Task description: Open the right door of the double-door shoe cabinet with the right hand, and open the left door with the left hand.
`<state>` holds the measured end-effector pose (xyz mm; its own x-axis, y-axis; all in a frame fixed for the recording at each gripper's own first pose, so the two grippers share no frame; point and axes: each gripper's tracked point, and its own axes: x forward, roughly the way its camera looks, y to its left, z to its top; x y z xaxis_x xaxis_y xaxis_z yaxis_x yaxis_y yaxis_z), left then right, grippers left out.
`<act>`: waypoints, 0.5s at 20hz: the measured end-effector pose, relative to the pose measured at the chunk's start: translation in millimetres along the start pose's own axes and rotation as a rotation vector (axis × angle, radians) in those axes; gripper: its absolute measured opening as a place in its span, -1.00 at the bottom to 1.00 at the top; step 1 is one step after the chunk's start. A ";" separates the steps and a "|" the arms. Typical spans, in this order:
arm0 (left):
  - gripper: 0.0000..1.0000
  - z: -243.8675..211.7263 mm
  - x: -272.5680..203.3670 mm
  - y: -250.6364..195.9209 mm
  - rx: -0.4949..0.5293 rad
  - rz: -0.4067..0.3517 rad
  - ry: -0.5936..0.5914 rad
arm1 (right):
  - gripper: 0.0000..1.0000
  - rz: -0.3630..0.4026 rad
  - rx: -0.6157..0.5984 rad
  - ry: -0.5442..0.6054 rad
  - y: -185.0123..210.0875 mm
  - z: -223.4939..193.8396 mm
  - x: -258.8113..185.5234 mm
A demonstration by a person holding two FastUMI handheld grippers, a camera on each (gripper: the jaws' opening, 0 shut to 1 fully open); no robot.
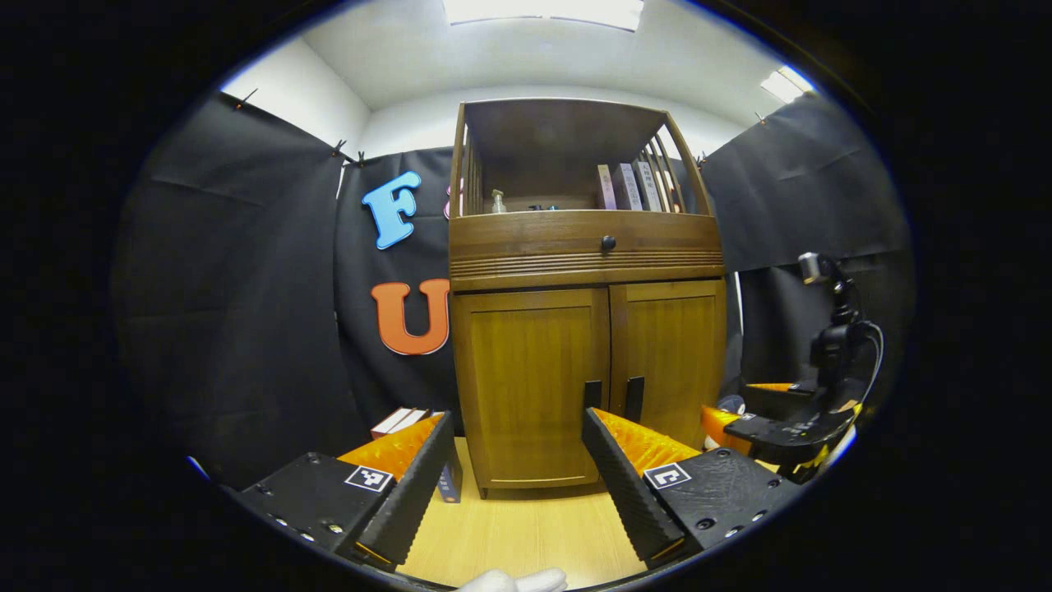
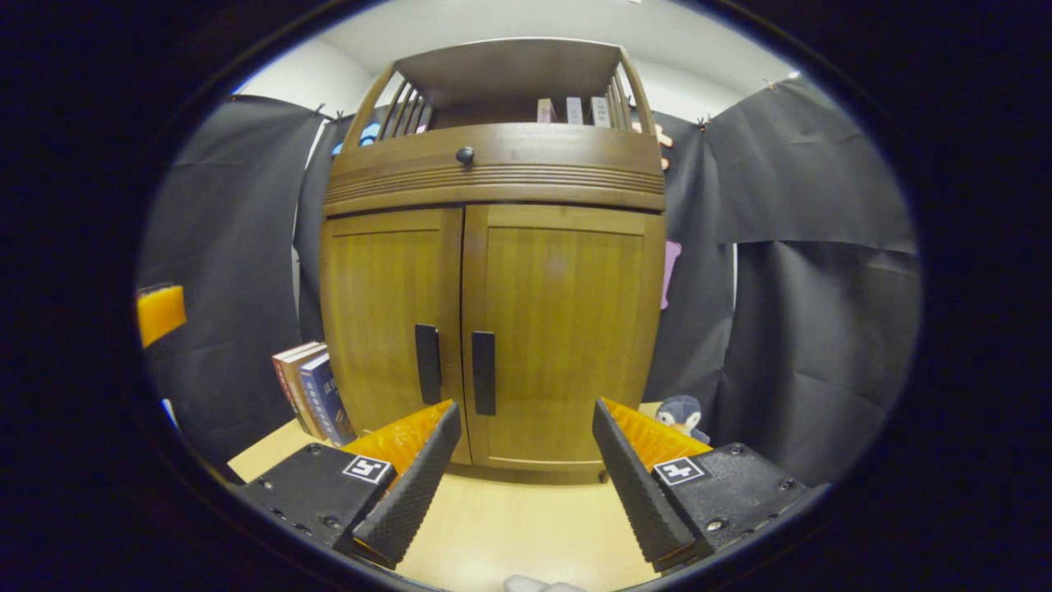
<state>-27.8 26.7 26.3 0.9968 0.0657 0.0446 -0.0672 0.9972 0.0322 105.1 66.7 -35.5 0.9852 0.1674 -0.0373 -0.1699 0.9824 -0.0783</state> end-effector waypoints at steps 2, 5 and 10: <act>0.92 10.4 -2.2 7.4 0.014 0.045 -0.009 | 1.00 0.034 0.012 0.008 5.2 -2.5 31.7; 0.92 18.1 -0.8 13.6 0.020 0.108 -0.007 | 1.00 0.098 0.027 0.033 22.2 -5.3 73.8; 0.92 15.7 0.0 8.9 0.017 0.202 0.025 | 0.97 0.158 0.001 0.057 34.2 -9.0 138.6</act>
<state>-29.1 35.0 42.3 0.9639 0.2650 0.0272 -0.2659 0.9631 0.0423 235.5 122.7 -52.3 0.9434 0.3144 -0.1057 -0.3221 0.9444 -0.0664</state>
